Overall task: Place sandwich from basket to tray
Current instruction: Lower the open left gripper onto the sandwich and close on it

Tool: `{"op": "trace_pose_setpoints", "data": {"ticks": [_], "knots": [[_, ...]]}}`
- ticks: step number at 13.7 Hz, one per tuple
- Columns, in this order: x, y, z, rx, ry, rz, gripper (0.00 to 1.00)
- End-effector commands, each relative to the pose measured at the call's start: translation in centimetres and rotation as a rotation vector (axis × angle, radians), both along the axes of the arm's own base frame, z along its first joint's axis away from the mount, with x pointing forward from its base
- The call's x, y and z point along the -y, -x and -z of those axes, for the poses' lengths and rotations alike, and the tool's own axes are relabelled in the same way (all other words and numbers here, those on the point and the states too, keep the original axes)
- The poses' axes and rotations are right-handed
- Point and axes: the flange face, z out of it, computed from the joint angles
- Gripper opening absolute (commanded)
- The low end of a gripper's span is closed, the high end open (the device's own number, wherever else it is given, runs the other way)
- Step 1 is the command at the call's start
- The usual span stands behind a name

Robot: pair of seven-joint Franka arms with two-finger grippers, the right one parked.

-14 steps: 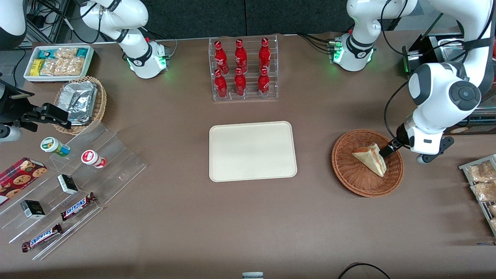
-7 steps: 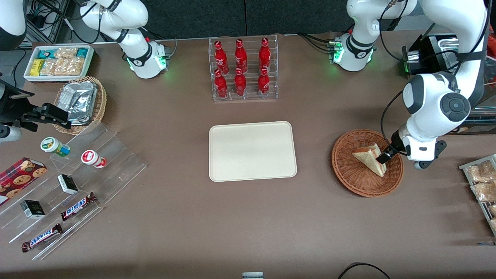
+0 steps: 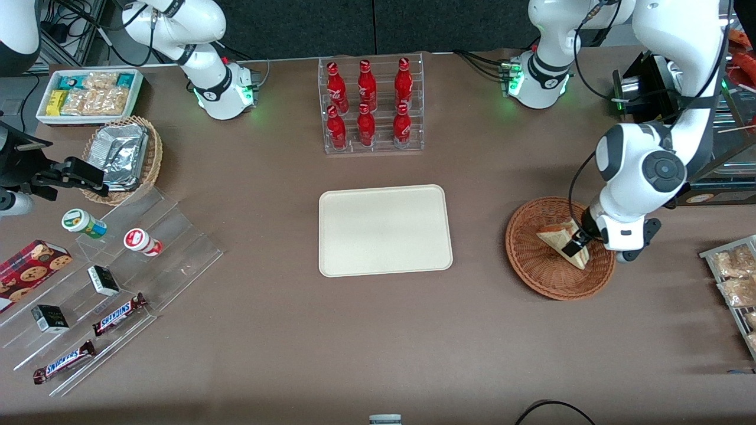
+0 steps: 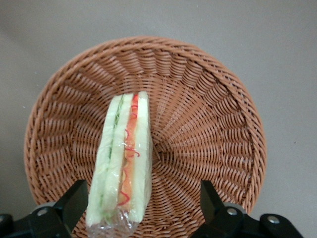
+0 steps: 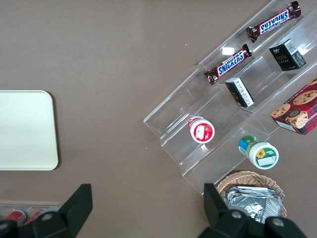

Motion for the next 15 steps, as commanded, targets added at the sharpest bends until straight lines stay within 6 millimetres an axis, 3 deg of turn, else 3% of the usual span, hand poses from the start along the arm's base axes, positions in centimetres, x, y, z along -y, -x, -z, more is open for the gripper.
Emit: {"op": "trace_pose_setpoints", "data": {"ticks": [1, 10, 11, 14, 15], "knots": [[0.3, 0.0, 0.7, 0.005, -0.011, -0.01, 1.0], [0.2, 1.3, 4.0, -0.06, -0.044, 0.013, 1.0], [0.2, 1.3, 4.2, -0.066, -0.045, 0.01, 0.92], [0.1, 1.6, 4.9, -0.09, -0.048, 0.003, 0.13], [0.1, 1.7, 5.0, -0.095, -0.05, 0.005, 0.0]]}}
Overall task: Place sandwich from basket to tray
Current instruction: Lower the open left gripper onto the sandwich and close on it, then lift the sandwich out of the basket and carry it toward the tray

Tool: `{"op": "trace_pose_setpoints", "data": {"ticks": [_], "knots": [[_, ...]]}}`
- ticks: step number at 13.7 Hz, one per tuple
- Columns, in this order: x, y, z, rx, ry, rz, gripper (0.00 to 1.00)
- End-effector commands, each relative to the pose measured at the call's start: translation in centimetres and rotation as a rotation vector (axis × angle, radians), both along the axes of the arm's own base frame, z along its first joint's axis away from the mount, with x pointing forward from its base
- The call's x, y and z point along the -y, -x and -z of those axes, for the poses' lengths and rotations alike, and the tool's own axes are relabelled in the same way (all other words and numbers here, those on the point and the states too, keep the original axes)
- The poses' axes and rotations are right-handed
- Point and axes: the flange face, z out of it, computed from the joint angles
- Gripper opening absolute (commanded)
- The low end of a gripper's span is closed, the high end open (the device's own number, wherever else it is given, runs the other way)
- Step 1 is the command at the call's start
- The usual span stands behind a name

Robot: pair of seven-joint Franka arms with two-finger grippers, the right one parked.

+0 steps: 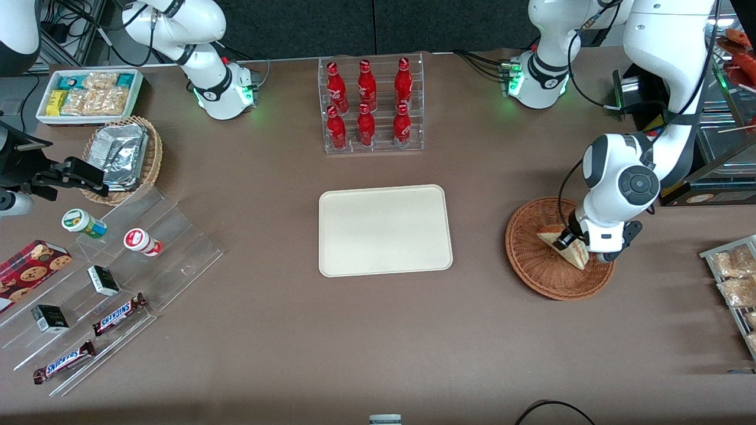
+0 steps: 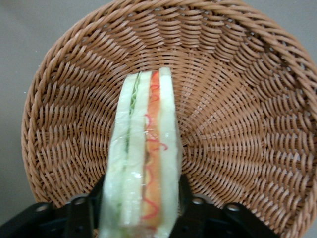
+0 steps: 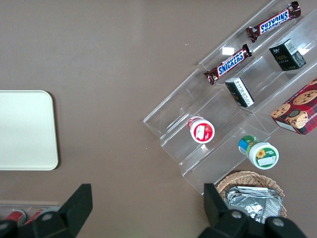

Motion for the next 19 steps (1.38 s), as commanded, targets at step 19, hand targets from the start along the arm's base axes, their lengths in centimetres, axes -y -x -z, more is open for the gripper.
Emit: {"op": "trace_pose_setpoints", "data": {"ticks": [19], "knots": [[19.5, -2.0, -13.2, -0.02, 0.061, 0.405, 0.0]]}}
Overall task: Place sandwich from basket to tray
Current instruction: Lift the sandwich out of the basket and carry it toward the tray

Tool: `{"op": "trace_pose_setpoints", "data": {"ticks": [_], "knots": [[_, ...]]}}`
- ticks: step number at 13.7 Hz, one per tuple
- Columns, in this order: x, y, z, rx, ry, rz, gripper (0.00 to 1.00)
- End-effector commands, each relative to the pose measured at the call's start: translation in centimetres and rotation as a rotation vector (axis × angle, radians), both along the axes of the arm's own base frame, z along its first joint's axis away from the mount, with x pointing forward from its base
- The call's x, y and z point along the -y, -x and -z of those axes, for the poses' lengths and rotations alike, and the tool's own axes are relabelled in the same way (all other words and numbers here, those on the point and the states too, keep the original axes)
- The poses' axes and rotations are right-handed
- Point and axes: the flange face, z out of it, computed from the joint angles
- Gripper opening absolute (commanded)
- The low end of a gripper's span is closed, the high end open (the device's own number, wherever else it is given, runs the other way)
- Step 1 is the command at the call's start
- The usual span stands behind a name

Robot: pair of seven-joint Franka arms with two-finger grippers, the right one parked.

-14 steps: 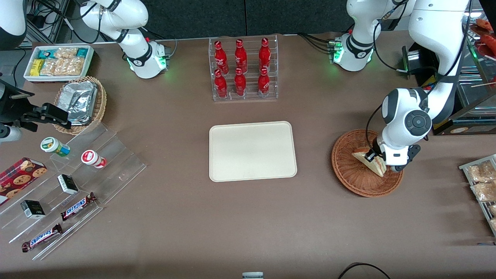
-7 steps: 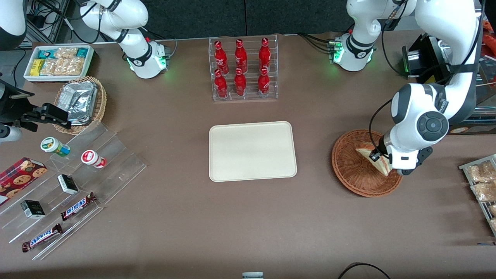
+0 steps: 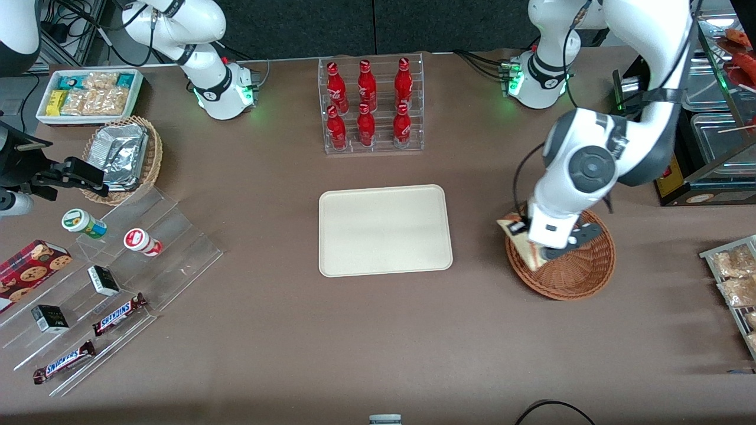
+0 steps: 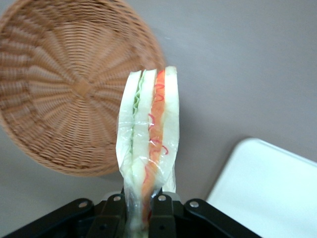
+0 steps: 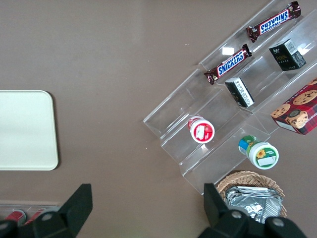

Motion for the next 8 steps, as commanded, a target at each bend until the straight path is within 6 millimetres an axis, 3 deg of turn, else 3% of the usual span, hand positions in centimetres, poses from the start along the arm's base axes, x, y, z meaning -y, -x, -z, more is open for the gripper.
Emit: {"op": "trace_pose_setpoints", "data": {"ticks": [1, 4, 8], "knots": [[4.0, -0.3, -0.3, 0.008, 0.039, 0.089, 0.0], [11.1, 1.6, 1.3, 0.049, 0.02, 0.257, 0.0], [18.3, 2.0, 3.4, 0.05, 0.046, 0.374, 0.0]]}}
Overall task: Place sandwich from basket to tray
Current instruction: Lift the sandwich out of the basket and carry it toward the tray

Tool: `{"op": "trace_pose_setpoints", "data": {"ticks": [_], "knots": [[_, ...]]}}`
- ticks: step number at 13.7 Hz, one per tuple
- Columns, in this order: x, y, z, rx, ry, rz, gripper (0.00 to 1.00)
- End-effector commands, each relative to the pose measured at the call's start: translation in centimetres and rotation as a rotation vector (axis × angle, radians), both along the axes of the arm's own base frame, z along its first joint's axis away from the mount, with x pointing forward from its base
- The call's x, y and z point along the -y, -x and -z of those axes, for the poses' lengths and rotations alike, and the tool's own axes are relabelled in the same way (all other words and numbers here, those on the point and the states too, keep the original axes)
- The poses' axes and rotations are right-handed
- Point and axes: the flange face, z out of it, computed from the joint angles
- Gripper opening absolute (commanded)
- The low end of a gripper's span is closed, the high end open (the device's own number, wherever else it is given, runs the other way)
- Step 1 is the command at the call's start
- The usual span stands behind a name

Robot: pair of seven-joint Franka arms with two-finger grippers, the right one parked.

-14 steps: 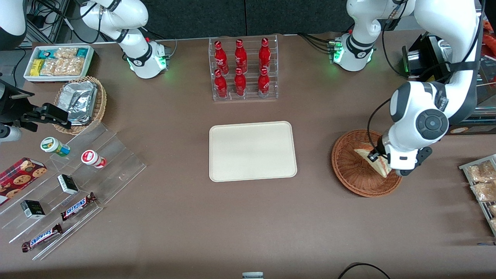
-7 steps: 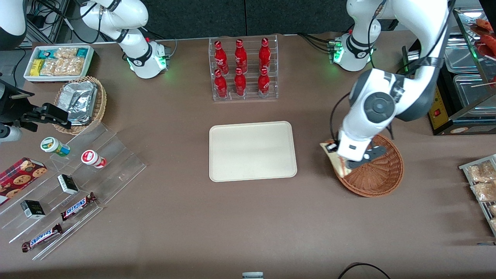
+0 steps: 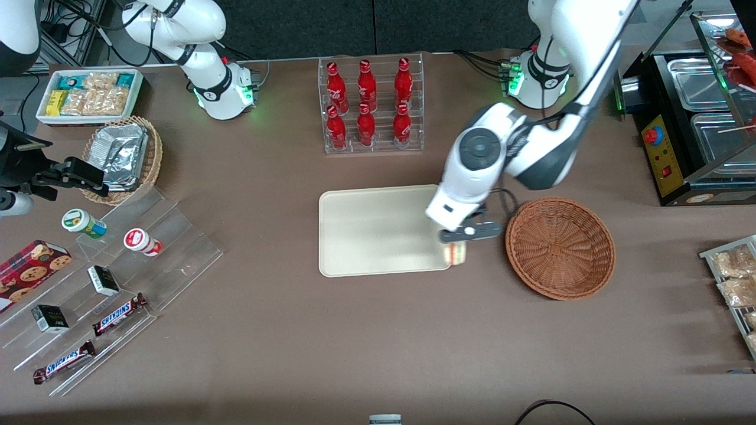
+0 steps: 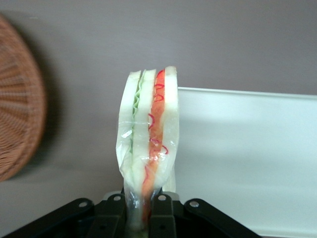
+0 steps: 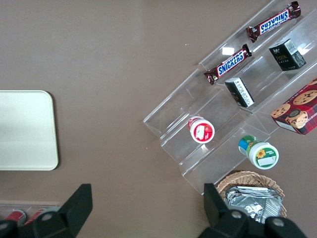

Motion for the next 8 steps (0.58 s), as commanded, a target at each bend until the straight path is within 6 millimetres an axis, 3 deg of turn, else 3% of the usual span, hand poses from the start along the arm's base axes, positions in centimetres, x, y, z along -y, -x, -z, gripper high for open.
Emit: {"op": "trace_pose_setpoints", "data": {"ticks": [1, 5, 8], "knots": [[3.7, -1.4, 1.3, 0.017, 0.0, 0.07, 0.0], [8.8, -1.0, 3.6, -0.012, 0.013, 0.146, 0.0], [10.6, -0.7, 5.0, -0.021, -0.013, 0.187, 0.0]]}}
